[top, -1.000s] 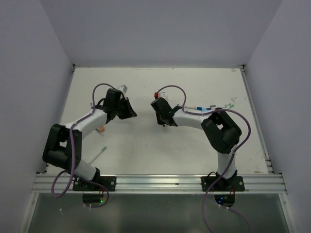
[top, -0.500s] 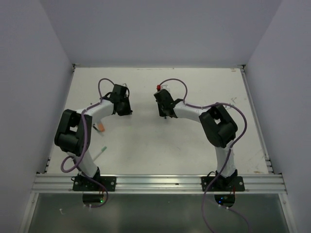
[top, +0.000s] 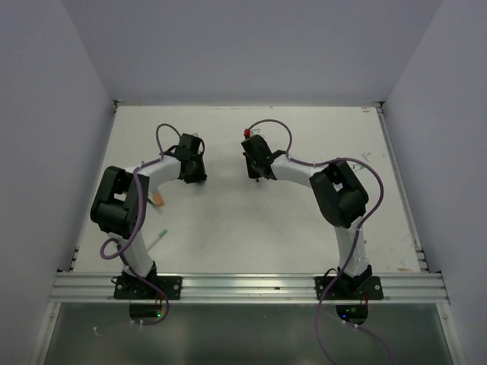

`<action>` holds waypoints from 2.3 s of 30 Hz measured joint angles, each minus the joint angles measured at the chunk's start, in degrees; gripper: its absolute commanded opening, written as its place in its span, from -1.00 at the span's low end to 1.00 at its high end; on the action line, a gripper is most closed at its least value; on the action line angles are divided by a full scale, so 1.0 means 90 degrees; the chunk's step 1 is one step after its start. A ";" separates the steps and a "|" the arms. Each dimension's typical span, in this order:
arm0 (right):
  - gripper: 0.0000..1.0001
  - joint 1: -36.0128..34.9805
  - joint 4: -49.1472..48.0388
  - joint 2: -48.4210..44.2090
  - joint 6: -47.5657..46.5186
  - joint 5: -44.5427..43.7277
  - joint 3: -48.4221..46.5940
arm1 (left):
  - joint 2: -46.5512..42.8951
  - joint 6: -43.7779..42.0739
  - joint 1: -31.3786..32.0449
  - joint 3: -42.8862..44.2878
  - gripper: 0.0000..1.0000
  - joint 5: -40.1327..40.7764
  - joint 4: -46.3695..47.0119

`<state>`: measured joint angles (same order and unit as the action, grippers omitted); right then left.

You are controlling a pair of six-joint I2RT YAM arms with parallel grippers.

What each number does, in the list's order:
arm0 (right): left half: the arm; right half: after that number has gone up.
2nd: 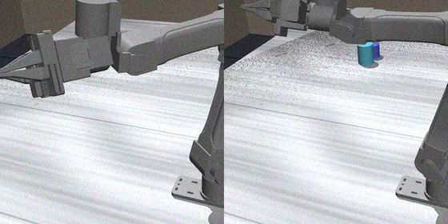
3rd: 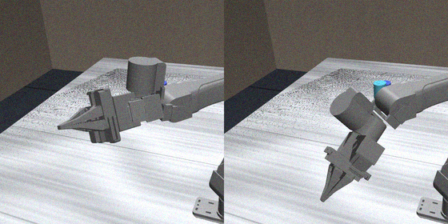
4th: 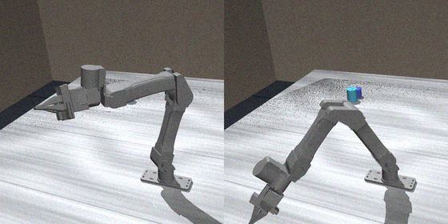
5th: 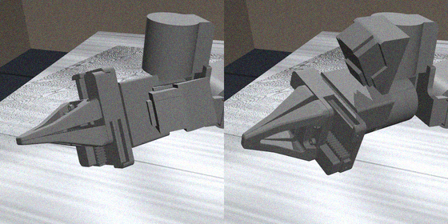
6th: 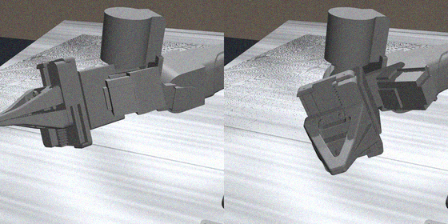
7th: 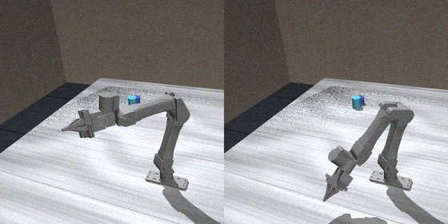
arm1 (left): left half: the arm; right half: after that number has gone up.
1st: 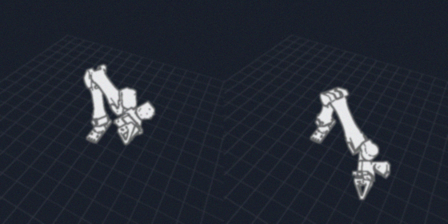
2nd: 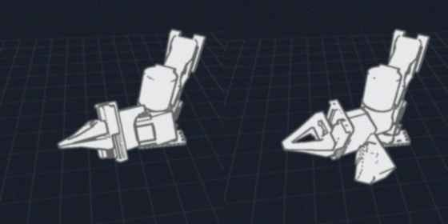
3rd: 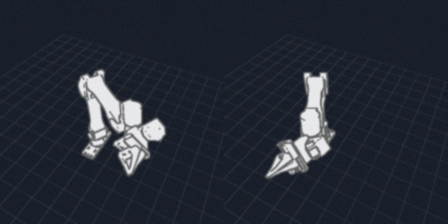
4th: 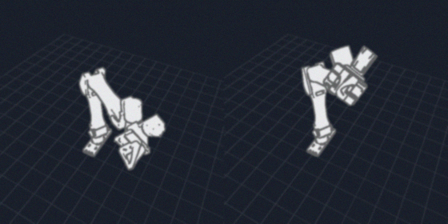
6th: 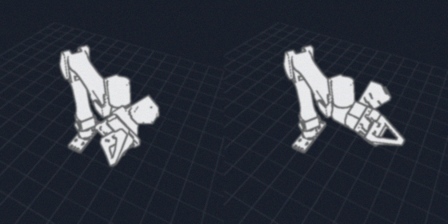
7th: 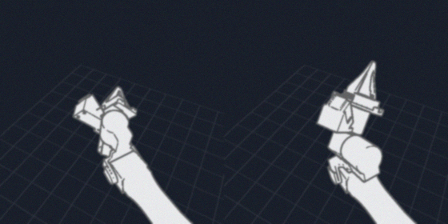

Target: Open the pen caps

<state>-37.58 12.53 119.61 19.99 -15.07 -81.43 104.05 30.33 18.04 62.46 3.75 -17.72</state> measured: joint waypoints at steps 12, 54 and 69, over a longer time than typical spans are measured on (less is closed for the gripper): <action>-0.30 0.0005 0.0073 0.0022 -0.0068 0.0121 -0.0070 | -0.0097 0.0005 -0.0002 -0.0022 -0.06 0.0175 -0.0051; 0.06 -0.0253 0.0335 -0.3218 -0.0124 0.1511 0.2249 | -0.3230 0.0690 -0.1496 -0.1428 0.40 0.0663 -0.1943; 0.07 -0.0253 0.0277 -0.3769 -0.0117 0.1489 0.2652 | -0.2055 0.0704 -0.2089 -0.0896 0.35 0.0896 -0.1605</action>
<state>-39.86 15.03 85.69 18.94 -1.67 -57.56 85.56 36.67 -0.75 54.39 11.81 -32.16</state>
